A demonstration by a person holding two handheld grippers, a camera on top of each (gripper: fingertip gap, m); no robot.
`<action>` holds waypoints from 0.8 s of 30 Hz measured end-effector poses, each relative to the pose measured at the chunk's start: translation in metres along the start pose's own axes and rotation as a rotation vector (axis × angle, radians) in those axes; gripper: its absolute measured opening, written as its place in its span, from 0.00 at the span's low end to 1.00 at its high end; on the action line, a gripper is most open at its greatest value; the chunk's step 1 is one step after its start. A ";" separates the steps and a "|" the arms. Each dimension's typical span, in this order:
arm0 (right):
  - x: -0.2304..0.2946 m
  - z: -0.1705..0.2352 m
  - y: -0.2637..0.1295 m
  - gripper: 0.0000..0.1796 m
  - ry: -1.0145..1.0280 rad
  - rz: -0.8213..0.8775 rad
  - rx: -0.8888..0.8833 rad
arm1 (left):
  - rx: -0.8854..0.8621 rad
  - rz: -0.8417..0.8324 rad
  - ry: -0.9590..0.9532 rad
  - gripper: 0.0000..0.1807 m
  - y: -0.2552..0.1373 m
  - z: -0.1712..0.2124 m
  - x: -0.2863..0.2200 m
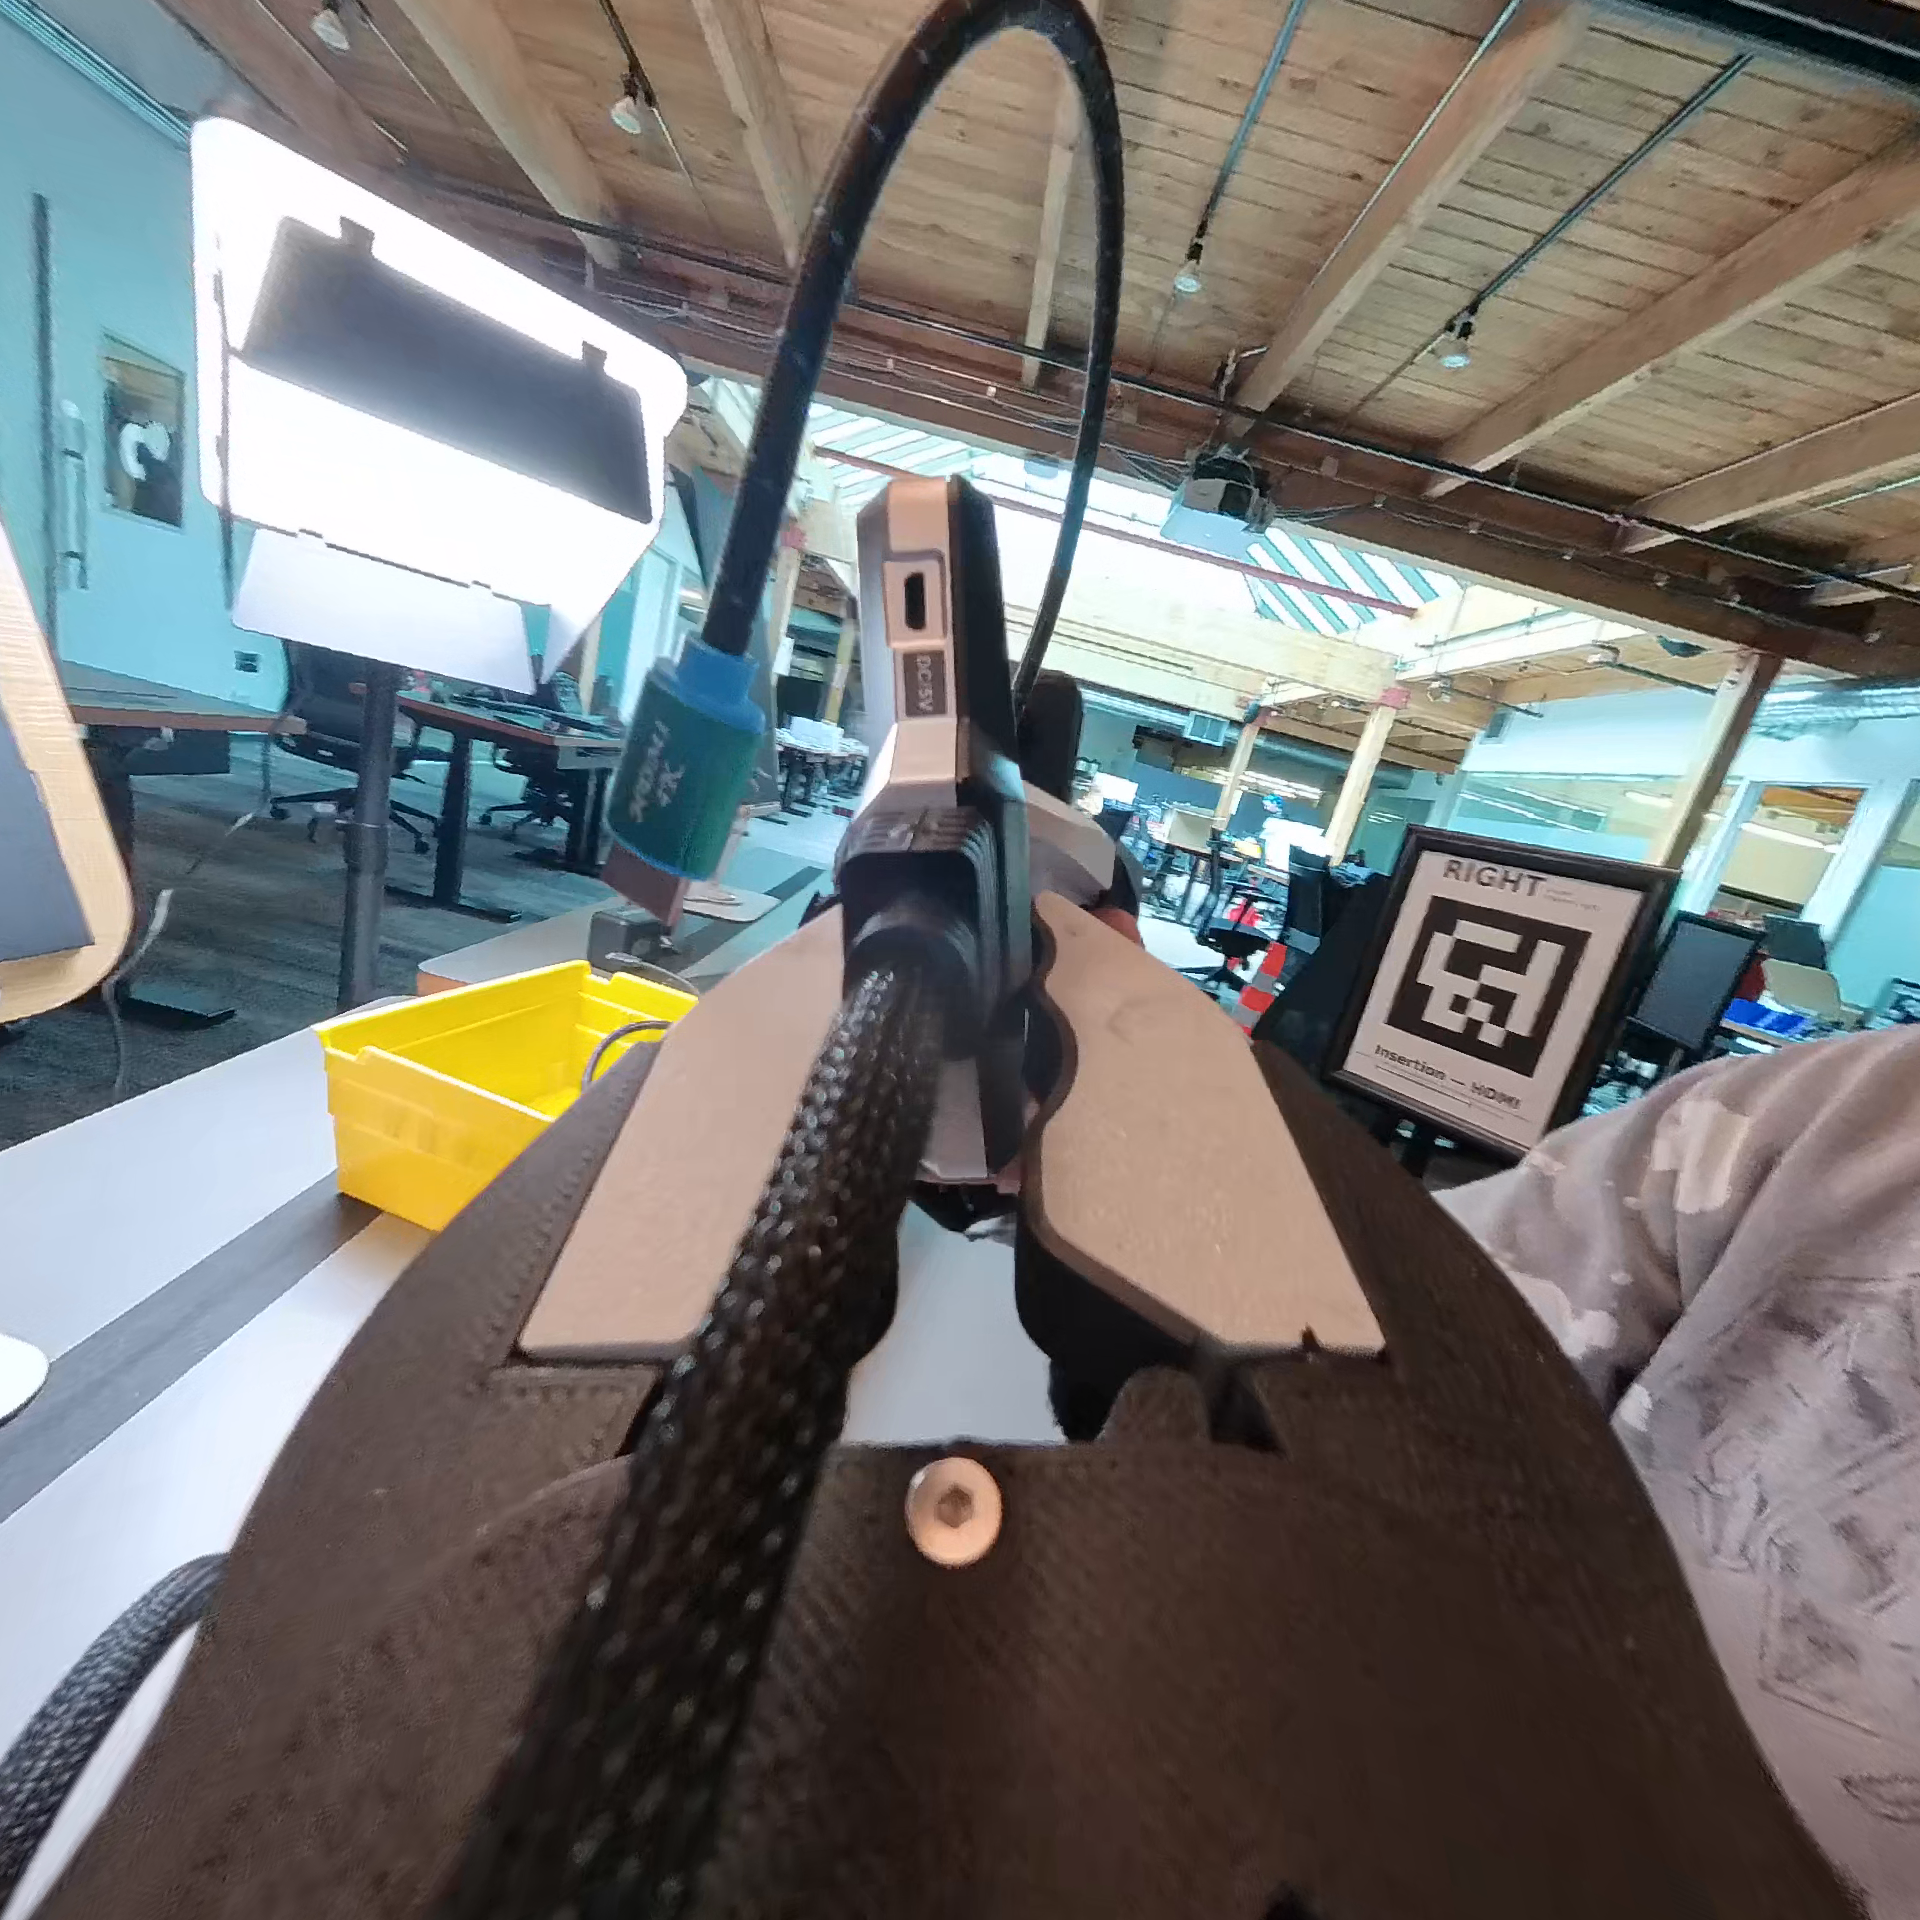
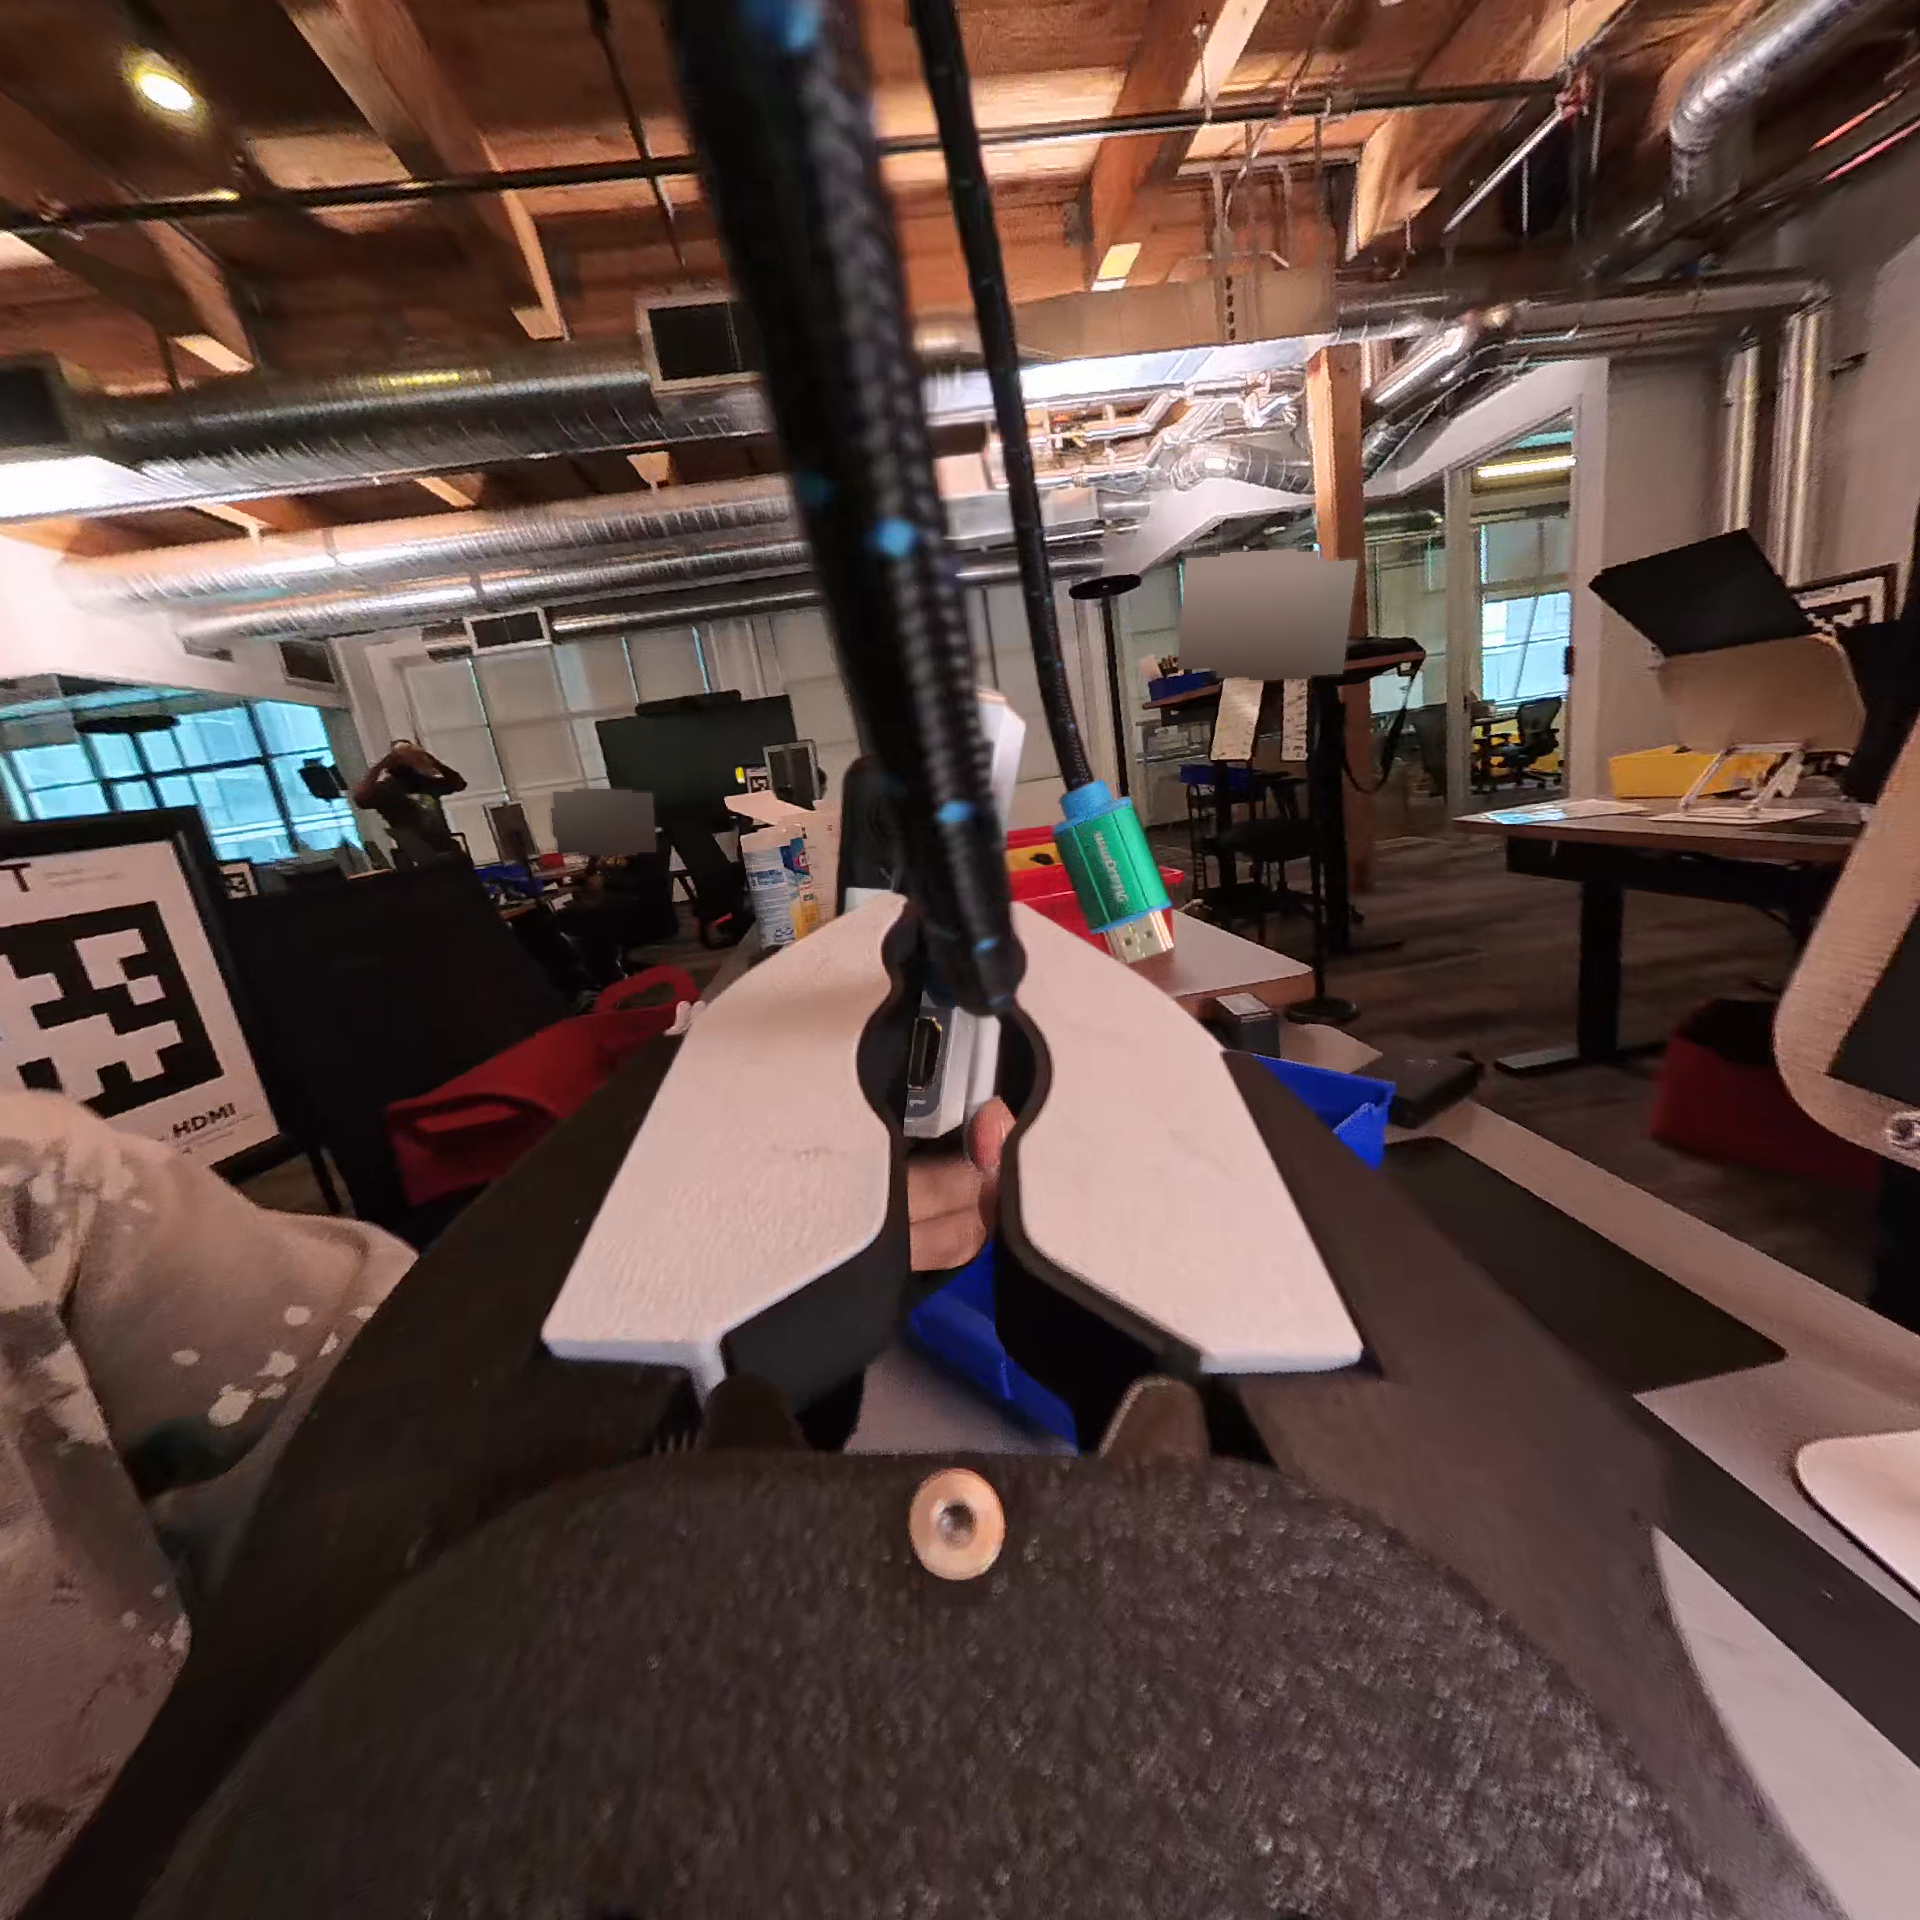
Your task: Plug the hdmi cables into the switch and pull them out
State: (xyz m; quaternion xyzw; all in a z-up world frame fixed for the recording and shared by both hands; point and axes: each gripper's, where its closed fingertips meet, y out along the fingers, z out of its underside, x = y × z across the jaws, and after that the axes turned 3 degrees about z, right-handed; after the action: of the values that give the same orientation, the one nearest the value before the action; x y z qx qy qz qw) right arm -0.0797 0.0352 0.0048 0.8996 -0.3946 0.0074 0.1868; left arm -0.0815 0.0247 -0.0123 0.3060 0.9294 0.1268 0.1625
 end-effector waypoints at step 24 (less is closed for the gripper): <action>0.015 0.011 -0.020 0.06 -0.100 -0.120 -0.155 | -0.123 0.063 0.096 0.13 0.010 -0.001 -0.015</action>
State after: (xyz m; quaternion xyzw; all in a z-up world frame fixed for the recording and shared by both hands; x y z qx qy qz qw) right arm -0.0566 0.0327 -0.0093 0.9038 -0.3481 -0.0792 0.2362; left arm -0.0652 0.0234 -0.0044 0.3180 0.9166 0.2031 0.1321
